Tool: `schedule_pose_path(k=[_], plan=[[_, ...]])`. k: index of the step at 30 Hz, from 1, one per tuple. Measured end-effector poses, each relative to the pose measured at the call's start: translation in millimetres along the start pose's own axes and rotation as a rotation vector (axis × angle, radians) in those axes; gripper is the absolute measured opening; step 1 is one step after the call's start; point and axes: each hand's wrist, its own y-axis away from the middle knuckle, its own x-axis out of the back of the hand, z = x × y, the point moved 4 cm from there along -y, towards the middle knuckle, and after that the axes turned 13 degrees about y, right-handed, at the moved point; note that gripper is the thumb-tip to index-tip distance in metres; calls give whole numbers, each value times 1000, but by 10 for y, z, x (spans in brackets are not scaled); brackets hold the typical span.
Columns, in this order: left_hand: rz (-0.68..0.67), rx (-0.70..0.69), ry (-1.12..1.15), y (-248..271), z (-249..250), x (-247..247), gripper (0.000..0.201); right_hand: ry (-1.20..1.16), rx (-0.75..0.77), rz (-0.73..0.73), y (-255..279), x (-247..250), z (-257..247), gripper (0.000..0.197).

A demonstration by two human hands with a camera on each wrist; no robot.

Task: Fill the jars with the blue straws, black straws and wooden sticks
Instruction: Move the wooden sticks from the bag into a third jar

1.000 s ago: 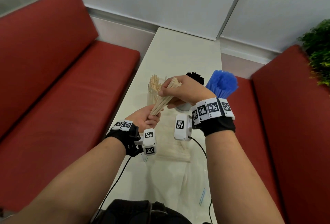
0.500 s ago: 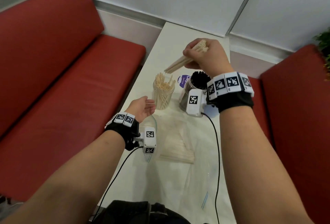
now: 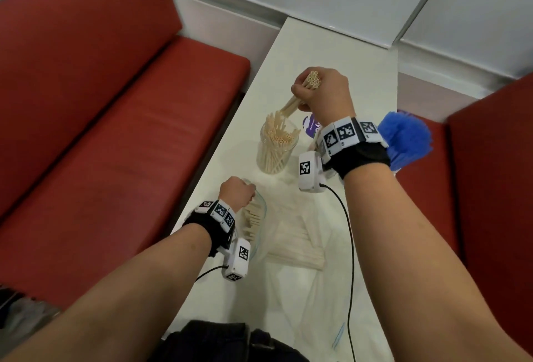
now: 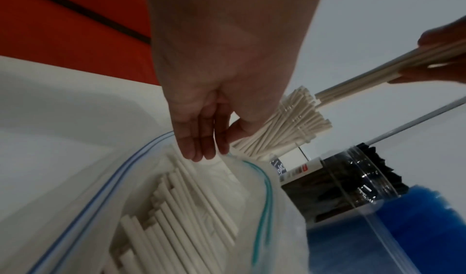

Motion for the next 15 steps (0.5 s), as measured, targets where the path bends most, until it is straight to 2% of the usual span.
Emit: schedule_pose_path(k=[3,5,7,12,13,15], plan=[[-11,-7,-147,1,-16,-10,31,-5,-13,-34,-23,4,-17,5],[-34,-2,-204,3,-15,-32,25,-31,-31,-56,-3,-17,-8,1],[-79,-22,-286,-16,-36,-72,17,-59,-49,-41,-8,-19,17,2],[-170,-148,-434,-30,-157,-160,12,-78,-123,37,-24,59,143,3],[-210,-166,-484,-22,-179,-189,16,-72,-135,49,-18,63,165,2],[-287,-214,-688,-18,-233,-273,38,-34,-142,59,-13,45,179,5]])
